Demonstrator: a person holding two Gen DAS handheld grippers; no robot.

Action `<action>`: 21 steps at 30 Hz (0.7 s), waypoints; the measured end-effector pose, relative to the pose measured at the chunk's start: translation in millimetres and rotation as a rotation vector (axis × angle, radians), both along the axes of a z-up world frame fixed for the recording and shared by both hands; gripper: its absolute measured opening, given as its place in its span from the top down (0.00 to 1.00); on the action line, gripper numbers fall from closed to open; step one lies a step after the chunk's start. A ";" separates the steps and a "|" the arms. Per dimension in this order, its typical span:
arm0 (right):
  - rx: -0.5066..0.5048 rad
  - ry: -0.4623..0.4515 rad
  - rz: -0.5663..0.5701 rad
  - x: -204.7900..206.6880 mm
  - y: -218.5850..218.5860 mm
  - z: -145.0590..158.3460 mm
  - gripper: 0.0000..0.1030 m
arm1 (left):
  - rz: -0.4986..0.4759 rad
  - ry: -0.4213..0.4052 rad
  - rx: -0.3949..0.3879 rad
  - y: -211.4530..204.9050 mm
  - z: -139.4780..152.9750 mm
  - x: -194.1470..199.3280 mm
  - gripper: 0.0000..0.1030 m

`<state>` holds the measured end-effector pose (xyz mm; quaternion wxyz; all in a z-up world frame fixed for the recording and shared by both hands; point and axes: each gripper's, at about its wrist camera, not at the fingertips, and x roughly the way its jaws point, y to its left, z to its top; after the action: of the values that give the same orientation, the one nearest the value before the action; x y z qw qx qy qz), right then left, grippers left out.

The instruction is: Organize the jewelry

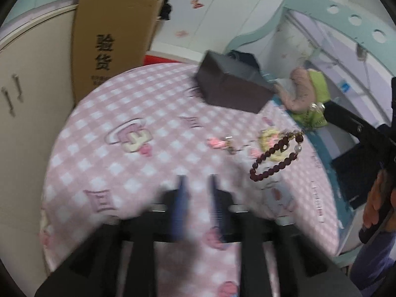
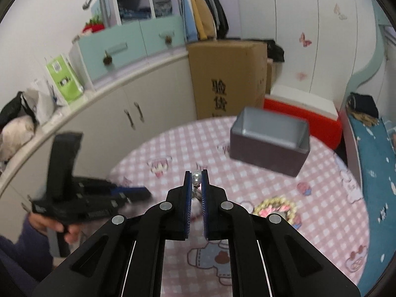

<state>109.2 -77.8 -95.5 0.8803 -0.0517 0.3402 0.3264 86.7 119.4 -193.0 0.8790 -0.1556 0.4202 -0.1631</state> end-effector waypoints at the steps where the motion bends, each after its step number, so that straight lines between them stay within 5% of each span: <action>1: 0.003 -0.007 0.000 -1.7 0.6 4.0 0.92 | -0.004 -0.025 -0.013 -4.1 3.9 -2.3 0.48; 8: 0.018 -0.023 -0.030 -5.7 -6.7 15.6 0.92 | -0.154 -0.128 -0.159 -39.9 20.5 -8.3 0.40; 15: 0.034 -0.039 -0.062 -8.0 -18.7 22.4 0.92 | -0.170 -0.057 -0.140 -60.6 3.8 0.4 0.40; 21: 0.041 -0.033 -0.096 -6.7 -34.2 18.9 0.92 | -0.171 -0.047 -0.019 -71.7 -1.7 3.7 0.40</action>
<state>102.5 -111.9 -76.6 0.9013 -0.0224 0.3211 0.2899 90.5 47.8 -194.7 0.8700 -0.1233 0.4096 -0.2452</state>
